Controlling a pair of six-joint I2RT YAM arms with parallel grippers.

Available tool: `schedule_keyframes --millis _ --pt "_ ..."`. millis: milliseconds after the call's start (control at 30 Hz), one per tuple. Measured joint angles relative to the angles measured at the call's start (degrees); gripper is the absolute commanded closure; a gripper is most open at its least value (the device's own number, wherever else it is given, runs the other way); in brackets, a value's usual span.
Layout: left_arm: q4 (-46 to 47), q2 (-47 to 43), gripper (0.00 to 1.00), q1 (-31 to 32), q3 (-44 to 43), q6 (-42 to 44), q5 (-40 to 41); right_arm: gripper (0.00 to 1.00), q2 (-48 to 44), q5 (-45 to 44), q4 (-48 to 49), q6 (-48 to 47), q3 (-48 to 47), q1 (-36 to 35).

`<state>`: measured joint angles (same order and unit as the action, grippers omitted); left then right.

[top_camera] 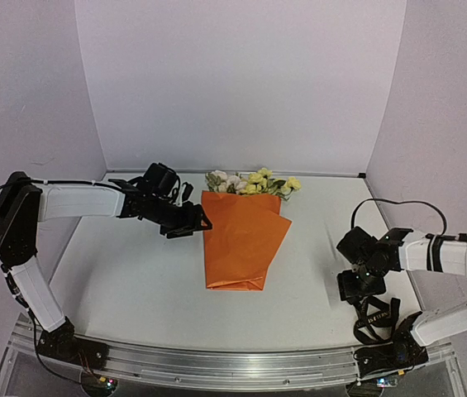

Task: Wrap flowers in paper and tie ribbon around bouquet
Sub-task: Pick up the ribbon from the corner of the board, then pass from the right arm to the left

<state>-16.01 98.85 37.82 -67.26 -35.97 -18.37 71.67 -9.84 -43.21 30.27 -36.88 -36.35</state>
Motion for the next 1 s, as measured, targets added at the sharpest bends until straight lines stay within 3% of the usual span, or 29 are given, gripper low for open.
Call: schedule_keyframes --millis 267,333,467,500,733,1000 --pt "-0.67 0.00 0.32 0.00 -0.02 0.00 -0.02 0.54 3.38 3.07 3.24 -1.13 0.61 2.43" --pt "-0.69 -0.12 0.32 0.00 0.00 0.00 0.00 0.63 4.63 4.15 4.12 -1.63 0.69 3.02" --pt "-0.62 -1.11 0.32 0.00 0.00 0.00 -0.04 0.96 5.69 6.92 5.05 -1.52 0.79 3.56" --pt "-0.49 -1.58 0.32 0.00 0.01 0.00 -0.24 1.00 5.68 7.81 4.97 -1.26 0.74 3.59" --pt "4.30 -5.40 0.32 0.67 1.95 1.29 -2.17 1.00 2.82 15.74 1.75 4.14 -5.03 3.60" --pt "13.98 -8.39 0.30 7.42 5.75 8.10 0.12 1.00 2.05 25.46 3.90 21.66 -18.77 2.36"
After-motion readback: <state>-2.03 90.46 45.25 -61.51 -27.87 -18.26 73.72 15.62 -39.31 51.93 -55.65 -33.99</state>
